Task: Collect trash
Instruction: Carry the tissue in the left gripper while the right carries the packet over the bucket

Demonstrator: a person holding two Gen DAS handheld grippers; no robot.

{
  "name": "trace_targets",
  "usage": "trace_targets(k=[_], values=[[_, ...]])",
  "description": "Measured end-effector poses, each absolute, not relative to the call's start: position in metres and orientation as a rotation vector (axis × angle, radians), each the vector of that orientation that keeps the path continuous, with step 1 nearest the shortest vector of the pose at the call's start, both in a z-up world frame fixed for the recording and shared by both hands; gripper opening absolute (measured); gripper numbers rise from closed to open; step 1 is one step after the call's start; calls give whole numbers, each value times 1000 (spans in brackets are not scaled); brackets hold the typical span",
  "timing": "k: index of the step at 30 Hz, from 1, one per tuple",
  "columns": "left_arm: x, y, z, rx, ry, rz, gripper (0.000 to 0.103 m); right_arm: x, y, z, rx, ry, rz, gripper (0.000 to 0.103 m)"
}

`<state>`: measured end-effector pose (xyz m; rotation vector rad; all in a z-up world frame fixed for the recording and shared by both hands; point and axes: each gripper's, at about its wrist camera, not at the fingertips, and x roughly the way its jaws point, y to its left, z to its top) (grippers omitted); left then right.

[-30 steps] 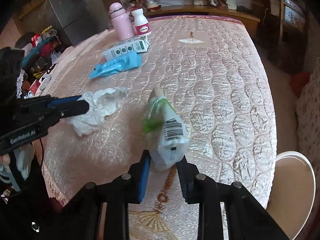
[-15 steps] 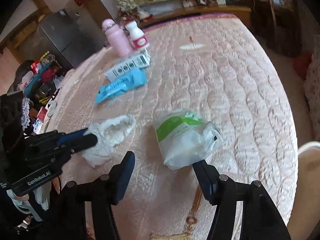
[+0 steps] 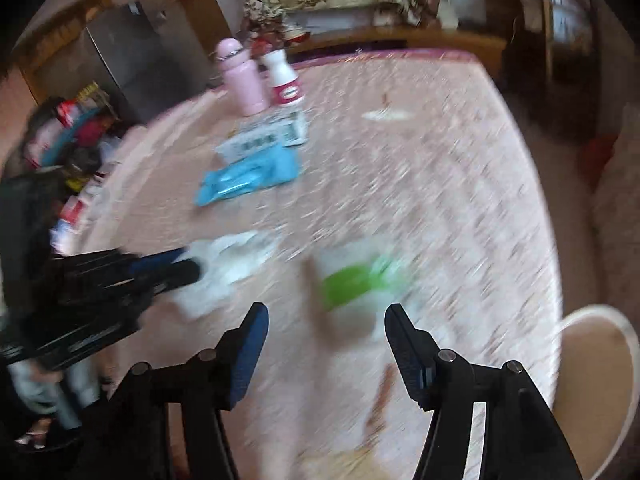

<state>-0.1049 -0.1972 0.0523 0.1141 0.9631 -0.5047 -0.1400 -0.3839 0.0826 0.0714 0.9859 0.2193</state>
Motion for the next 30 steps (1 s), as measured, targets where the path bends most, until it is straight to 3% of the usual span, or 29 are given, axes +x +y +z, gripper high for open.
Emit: trace_targets(k=[10,12,14,30], values=[[-106,-205,52,124,964,-519,17,-120,-369,56,-81,1002,174,63],[-106,-207,53,126,961,-526,17,-127,-366,58,-86,990,179,42],[-108,-212,56,123,957,-536,17,-137,-365,65,-95,967,168,39],[-144,-298,83,146,903,-713,17,-219,-445,116,49,841,-41,39]])
